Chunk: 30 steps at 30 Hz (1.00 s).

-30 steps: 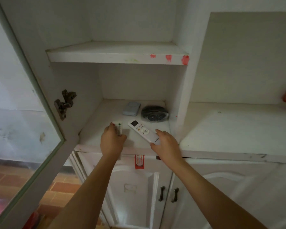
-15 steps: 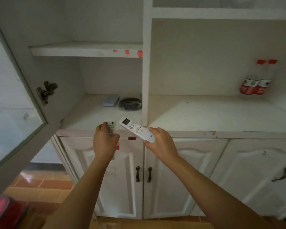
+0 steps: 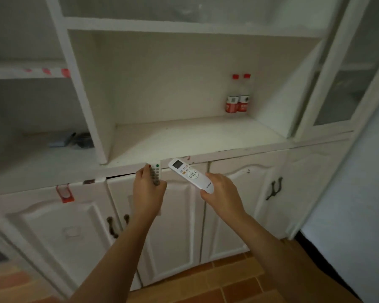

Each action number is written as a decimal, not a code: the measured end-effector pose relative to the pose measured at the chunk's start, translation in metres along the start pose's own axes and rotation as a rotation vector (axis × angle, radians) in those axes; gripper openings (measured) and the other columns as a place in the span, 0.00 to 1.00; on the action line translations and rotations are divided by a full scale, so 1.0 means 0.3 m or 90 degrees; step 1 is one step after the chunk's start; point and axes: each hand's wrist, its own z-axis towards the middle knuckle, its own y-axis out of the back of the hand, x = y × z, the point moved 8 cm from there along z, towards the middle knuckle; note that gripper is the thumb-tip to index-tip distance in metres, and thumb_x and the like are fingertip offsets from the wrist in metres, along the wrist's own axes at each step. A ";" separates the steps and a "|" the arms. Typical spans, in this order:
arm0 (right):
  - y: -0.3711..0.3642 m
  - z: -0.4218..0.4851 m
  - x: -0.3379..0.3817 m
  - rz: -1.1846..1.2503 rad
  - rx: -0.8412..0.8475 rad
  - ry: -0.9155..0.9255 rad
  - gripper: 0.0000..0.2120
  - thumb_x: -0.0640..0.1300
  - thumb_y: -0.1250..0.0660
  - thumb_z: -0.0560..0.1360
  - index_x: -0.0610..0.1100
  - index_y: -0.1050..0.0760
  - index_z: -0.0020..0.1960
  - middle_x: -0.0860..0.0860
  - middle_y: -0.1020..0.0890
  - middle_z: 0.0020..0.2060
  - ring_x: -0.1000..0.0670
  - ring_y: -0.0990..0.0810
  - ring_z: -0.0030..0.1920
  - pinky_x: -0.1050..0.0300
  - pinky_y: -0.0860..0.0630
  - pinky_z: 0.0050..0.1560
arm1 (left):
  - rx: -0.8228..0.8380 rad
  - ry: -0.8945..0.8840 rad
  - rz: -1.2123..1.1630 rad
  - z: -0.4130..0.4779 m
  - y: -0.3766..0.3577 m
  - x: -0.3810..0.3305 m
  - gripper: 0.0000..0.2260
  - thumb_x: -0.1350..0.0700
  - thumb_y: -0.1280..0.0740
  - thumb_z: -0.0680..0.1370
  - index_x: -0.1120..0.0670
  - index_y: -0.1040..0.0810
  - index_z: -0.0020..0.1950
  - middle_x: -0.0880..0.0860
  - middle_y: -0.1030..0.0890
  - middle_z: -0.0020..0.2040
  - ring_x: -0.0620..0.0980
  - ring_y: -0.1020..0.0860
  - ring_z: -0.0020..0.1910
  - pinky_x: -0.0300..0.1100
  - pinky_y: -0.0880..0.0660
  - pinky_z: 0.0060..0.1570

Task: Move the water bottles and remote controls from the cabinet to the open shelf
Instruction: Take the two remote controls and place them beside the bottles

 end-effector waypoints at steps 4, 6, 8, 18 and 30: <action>0.125 -0.016 -0.157 0.001 -0.063 -0.062 0.23 0.42 0.33 0.72 0.40 0.32 0.65 0.41 0.23 0.57 0.43 0.26 0.56 0.51 0.26 0.53 | 0.049 -0.033 -0.009 -0.007 -0.150 -0.144 0.27 0.61 0.35 0.72 0.60 0.37 0.70 0.60 0.32 0.66 0.59 0.29 0.61 0.48 0.31 0.58; 0.167 -0.012 -0.224 -0.008 -0.087 -0.090 0.23 0.43 0.33 0.72 0.40 0.32 0.65 0.41 0.23 0.57 0.44 0.26 0.57 0.52 0.26 0.53 | 0.073 -0.055 -0.018 -0.002 -0.220 -0.205 0.26 0.61 0.35 0.72 0.61 0.37 0.69 0.60 0.32 0.66 0.59 0.28 0.60 0.47 0.31 0.57; 0.199 0.003 -0.287 -0.013 -0.108 -0.117 0.24 0.43 0.33 0.72 0.40 0.33 0.66 0.41 0.23 0.57 0.44 0.27 0.58 0.52 0.27 0.54 | 0.095 -0.076 -0.030 0.016 -0.292 -0.255 0.26 0.62 0.35 0.72 0.61 0.36 0.69 0.60 0.31 0.65 0.58 0.28 0.59 0.45 0.31 0.56; 0.263 0.266 -0.570 -0.043 -0.161 -0.218 0.26 0.44 0.32 0.72 0.40 0.34 0.67 0.42 0.24 0.60 0.44 0.27 0.60 0.51 0.27 0.58 | 0.168 -0.111 -0.081 0.285 -0.661 -0.407 0.27 0.60 0.34 0.73 0.59 0.38 0.70 0.59 0.35 0.67 0.57 0.27 0.59 0.44 0.32 0.57; 0.304 0.651 -0.867 0.016 -0.208 -0.303 0.22 0.44 0.33 0.73 0.37 0.32 0.64 0.40 0.23 0.57 0.43 0.24 0.56 0.55 0.25 0.51 | 0.213 -0.106 -0.096 0.682 -1.053 -0.565 0.22 0.61 0.35 0.73 0.60 0.34 0.66 0.61 0.33 0.63 0.58 0.25 0.52 0.40 0.32 0.49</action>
